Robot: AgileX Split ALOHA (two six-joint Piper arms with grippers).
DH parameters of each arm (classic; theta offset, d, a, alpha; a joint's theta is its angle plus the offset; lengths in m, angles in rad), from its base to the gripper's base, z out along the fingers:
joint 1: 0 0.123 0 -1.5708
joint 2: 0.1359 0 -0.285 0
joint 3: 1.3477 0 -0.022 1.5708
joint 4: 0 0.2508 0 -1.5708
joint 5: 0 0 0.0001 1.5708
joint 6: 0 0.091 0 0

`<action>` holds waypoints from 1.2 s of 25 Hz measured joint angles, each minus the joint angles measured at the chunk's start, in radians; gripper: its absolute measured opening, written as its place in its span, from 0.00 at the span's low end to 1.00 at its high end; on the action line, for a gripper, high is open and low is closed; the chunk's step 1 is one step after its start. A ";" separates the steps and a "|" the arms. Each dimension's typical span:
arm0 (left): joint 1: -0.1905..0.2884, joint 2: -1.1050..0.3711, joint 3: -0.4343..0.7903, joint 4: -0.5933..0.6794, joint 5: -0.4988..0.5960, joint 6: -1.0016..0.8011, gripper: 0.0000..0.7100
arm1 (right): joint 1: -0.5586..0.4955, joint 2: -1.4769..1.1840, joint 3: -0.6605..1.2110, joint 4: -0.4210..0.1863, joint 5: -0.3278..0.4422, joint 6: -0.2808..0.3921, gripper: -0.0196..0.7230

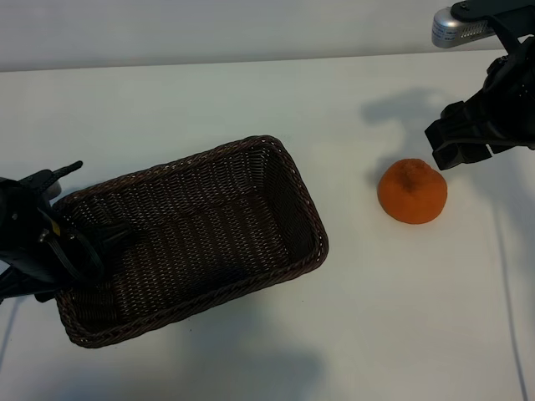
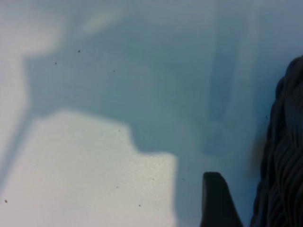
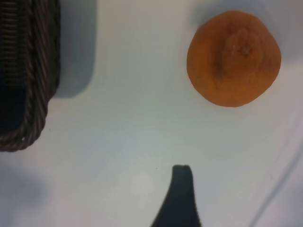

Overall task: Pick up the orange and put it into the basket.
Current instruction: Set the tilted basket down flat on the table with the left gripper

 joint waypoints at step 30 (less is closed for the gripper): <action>0.253 -0.314 0.008 -0.670 0.093 0.826 0.46 | 0.000 0.000 -0.001 0.001 0.007 0.000 0.83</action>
